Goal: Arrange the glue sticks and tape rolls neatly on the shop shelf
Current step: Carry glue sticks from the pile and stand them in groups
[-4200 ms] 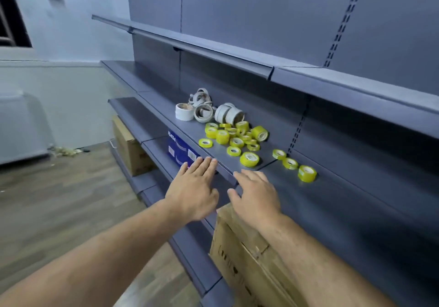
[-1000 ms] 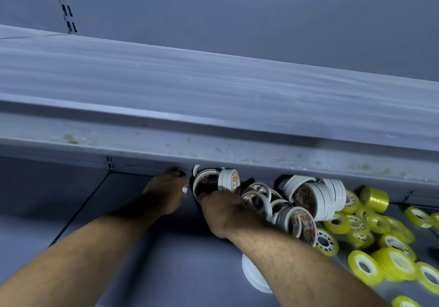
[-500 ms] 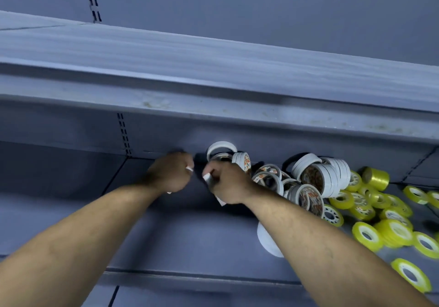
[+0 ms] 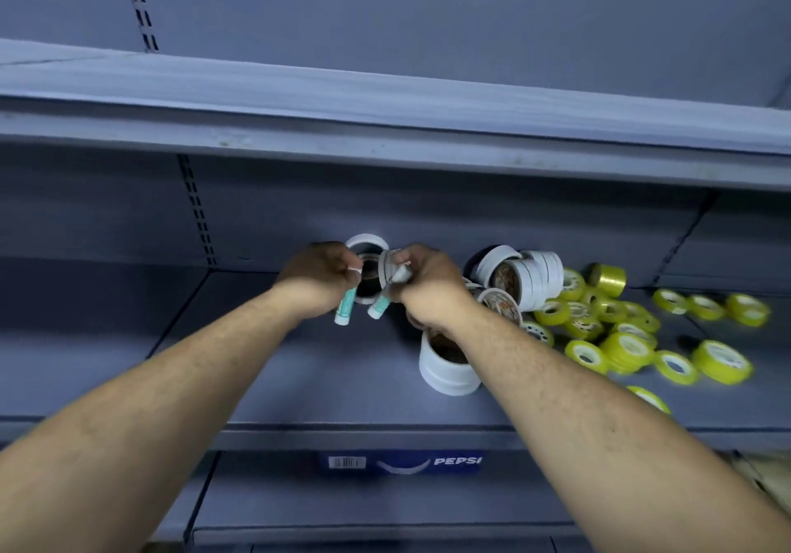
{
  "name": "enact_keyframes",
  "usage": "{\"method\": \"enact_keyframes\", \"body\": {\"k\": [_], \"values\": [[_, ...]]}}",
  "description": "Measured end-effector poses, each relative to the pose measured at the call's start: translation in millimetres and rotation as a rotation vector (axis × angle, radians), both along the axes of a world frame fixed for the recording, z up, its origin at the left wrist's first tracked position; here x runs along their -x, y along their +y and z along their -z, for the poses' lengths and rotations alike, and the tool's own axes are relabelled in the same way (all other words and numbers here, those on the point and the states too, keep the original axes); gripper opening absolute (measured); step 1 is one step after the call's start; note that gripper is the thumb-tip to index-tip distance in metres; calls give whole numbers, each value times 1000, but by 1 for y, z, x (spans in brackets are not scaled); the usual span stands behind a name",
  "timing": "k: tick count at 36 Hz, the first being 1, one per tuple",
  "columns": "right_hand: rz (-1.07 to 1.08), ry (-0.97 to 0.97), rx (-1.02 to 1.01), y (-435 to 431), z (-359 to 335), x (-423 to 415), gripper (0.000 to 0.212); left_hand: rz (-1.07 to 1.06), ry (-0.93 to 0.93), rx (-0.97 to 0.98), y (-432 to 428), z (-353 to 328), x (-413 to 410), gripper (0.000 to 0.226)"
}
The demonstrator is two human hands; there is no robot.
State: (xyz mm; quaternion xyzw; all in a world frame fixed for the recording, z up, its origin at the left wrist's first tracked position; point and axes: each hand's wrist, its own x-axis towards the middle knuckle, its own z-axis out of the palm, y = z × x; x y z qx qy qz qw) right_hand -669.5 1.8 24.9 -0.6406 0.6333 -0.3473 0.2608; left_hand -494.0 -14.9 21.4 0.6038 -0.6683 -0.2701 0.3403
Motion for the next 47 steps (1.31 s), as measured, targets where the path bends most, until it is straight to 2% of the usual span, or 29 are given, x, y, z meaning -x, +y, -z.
{"method": "enact_keyframes", "body": {"k": [2, 6, 10, 12, 16, 21, 28, 30, 33, 36, 37, 40, 42, 47], "values": [[2, 61, 32, 16, -5, 15, 23, -6, -6, 31, 12, -3, 19, 16], [-18, 248, 62, 48, -13, 57, 36, 4, -32, 109, 37, -8, 67, 12], [11, 375, 45, 81, -15, 118, 25, 68, -14, 183, 67, -13, 136, 19], [53, 431, 48, 100, -18, 154, 26, 97, -3, 194, 80, -14, 177, 19], [138, 441, 4, 143, -25, 227, 39, 186, 16, 201, 105, -17, 262, 18], [265, 497, -47, 192, -27, 320, 30, 325, 25, 224, 137, -13, 364, 15], [449, 509, -136, 251, -20, 450, 50, 585, -140, 276, 168, -8, 502, 13], [496, 516, -176, 266, -15, 485, 42, 664, -154, 286, 173, -4, 543, 11], [575, 545, -224, 291, -12, 540, 8, 803, -217, 289, 176, 0, 607, 8], [657, 544, -292, 313, -13, 590, 7, 948, -310, 314, 178, 0, 672, 7], [694, 539, -303, 317, -13, 607, 8, 985, -324, 323, 178, 1, 694, 8], [808, 479, -338, 329, -18, 655, 33, 1063, -324, 341, 180, 4, 758, 13], [869, 452, -358, 335, -21, 685, 43, 1114, -305, 343, 183, 4, 799, 14], [988, 432, -357, 344, -27, 754, 48, 1205, -262, 347, 193, -3, 892, 20]]}}
